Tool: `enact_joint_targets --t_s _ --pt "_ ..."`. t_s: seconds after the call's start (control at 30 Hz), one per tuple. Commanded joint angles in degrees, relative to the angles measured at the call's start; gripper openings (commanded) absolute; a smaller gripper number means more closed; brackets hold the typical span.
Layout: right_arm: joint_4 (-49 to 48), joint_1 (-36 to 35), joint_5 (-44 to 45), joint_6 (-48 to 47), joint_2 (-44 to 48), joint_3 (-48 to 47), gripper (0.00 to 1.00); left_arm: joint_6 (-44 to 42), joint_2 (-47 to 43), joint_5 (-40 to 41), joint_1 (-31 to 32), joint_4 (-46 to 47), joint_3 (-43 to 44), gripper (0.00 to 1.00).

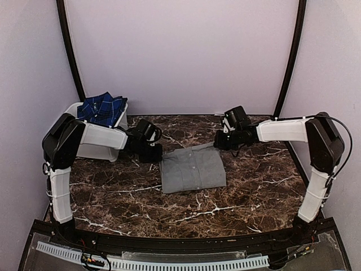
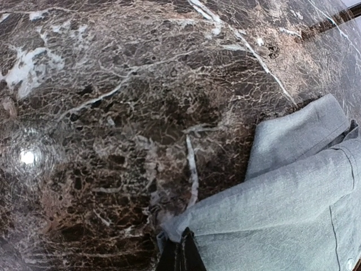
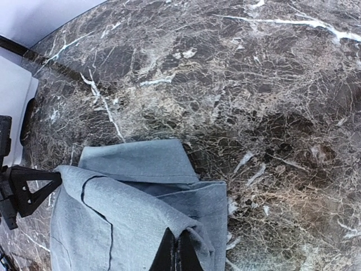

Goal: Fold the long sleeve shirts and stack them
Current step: Fold the 2/3-rectangle-folded shirt at the center of the board.

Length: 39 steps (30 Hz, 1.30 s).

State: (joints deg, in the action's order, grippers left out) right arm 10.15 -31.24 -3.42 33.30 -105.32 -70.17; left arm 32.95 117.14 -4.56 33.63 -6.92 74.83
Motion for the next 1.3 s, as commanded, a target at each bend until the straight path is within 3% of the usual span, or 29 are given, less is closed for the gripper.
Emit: enact_joint_targets --t_s 0.0,0.53,0.6,0.77,0.83,0.9,1.03,1.27 --pt "-2.1 0.0 -1.2 0.0 2.6 -1.3 0.00 -1.6 2.7 2.7 -0.8 -2.6 0.6 0.00" --pt "1.7 4.1 -3.9 0.7 -18.8 -17.6 0.00 -4.7 6.1 -1.5 -0.2 -3.8 3.3 0.00" --pt "2.1 4.5 -4.2 0.0 -19.4 -18.6 0.05 -4.8 6.0 -1.1 -0.2 -4.9 3.9 0.00" --pt "3.9 4.8 -2.5 -2.9 -16.8 -19.1 0.33 -4.9 2.3 2.8 -0.1 -7.7 4.8 0.00" --pt "4.8 4.8 -1.6 -4.3 -14.8 -18.8 0.43 -4.7 0.3 5.7 -0.1 -9.0 4.9 0.05" --pt "5.6 4.6 -1.0 -5.7 -12.1 -18.2 0.49 -3.8 -2.1 8.5 -0.1 -10.2 4.8 0.17" --pt "7.1 2.5 1.9 -9.0 -7.6 -16.0 0.49 -2.8 -6.7 12.6 0.0 -11.8 4.5 0.40" --pt "7.4 -4.6 5.1 -15.7 -7.0 -14.6 0.47 -2.2 -10.0 11.0 2.7 -11.0 6.6 0.45"
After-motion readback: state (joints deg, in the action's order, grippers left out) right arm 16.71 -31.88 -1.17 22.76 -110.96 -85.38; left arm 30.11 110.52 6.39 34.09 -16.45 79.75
